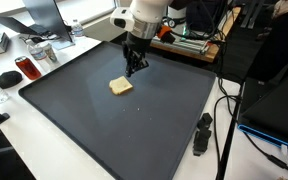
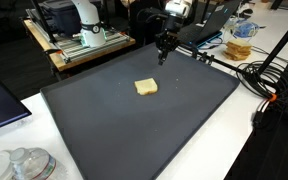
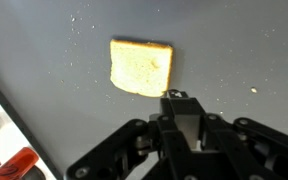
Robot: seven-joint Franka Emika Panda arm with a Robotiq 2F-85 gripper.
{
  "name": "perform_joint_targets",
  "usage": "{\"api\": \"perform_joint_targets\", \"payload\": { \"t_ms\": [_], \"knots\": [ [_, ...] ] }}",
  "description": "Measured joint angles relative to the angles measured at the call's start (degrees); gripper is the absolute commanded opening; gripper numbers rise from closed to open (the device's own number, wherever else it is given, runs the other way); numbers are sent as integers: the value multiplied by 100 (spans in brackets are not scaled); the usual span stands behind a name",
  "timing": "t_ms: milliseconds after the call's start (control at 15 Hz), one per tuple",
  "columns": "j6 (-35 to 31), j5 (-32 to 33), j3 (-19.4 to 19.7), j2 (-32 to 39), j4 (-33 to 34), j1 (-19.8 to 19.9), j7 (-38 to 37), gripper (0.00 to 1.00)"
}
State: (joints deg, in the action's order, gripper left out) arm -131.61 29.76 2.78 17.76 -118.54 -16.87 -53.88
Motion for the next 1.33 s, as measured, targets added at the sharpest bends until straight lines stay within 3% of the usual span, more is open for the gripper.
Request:
{"api": "perform_joint_targets", "payload": {
  "t_ms": [600,1067,1333],
  "knots": [
    [751,870,-36,943,891,-298,-977,5],
    [1458,848,-62,1656,1697,-293,-908,5],
    [1761,505,-93,2012,2241,-157,-381,5]
  ]
}}
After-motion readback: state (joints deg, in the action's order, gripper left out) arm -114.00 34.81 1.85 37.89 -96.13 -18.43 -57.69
